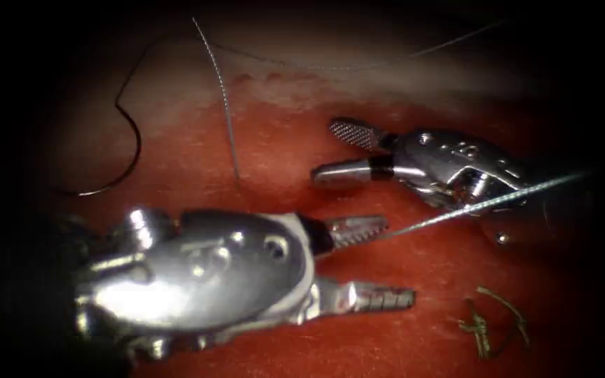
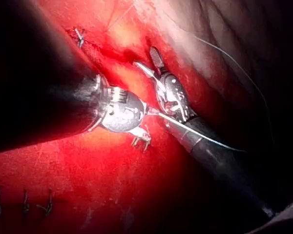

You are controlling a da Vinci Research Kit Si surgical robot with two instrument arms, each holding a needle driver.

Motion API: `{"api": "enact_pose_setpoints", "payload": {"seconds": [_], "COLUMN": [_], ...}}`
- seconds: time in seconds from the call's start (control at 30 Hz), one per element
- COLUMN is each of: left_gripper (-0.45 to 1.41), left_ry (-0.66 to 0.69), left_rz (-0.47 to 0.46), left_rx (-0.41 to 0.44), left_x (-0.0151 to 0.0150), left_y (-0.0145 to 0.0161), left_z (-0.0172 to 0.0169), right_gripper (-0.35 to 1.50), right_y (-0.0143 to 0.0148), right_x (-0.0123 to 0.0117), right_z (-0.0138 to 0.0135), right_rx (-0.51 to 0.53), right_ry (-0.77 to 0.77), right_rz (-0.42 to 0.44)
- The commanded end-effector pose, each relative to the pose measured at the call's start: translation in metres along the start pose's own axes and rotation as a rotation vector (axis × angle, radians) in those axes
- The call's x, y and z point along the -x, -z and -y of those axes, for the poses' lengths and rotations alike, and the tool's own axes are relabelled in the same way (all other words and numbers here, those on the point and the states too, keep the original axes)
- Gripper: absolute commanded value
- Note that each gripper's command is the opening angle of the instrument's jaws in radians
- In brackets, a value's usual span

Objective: Wound Closure

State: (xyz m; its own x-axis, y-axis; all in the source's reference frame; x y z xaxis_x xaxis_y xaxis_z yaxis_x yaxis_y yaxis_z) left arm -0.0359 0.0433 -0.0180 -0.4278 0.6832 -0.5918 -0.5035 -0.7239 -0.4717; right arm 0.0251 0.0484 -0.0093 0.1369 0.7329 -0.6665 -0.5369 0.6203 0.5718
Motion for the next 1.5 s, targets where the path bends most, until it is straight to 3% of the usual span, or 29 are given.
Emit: {"api": "enact_pose_setpoints", "payload": {"seconds": [0.03,0.1,0.3,0.53,1.03,1.1,1.13,1.17,1.5], "left_gripper": [0.66,0.66,0.66,0.66,0.59,0.47,0.29,-0.30,-0.35], "left_ry": [-0.001,-0.024,-0.032,-0.046,-0.014,0.024,0.046,0.092,0.178], "left_rz": [0.003,0.005,0.063,0.130,0.121,0.122,0.123,0.120,0.009], "left_rx": [-0.003,-0.010,-0.028,0.002,0.008,0.015,0.021,0.038,0.087], "left_x": [-0.0002,-0.0023,-0.0051,-0.0038,-0.0033,-0.0029,-0.0028,-0.0026,-0.0032], "left_y": [-0.0011,-0.0018,-0.0042,-0.0070,-0.0086,-0.0087,-0.0086,-0.0083,-0.0050], "left_z": [-0.0004,-0.0006,-0.0006,-0.0012,0.0007,0.0006,0.0005,0.0005,0.0014], "right_gripper": [1.40,1.40,1.40,1.40,1.40,1.40,1.40,1.40,1.40], "right_y": [-0.0010,-0.0012,-0.0013,-0.0015,-0.0023,-0.0023,-0.0023,-0.0023,-0.0022], "right_x": [0.0010,0.0015,0.0016,0.0015,0.0015,0.0015,0.0015,0.0015,0.0015], "right_z": [-0.0001,-0.0004,-0.0004,-0.0002,0.0005,0.0006,0.0006,0.0006,0.0006], "right_rx": [0.000,0.004,0.003,0.006,0.014,0.014,0.014,0.014,0.013], "right_ry": [0.009,0.014,0.016,0.015,0.013,0.013,0.013,0.013,0.013], "right_rz": [0.003,0.018,0.026,0.026,0.024,0.024,0.024,0.024,0.024]}}
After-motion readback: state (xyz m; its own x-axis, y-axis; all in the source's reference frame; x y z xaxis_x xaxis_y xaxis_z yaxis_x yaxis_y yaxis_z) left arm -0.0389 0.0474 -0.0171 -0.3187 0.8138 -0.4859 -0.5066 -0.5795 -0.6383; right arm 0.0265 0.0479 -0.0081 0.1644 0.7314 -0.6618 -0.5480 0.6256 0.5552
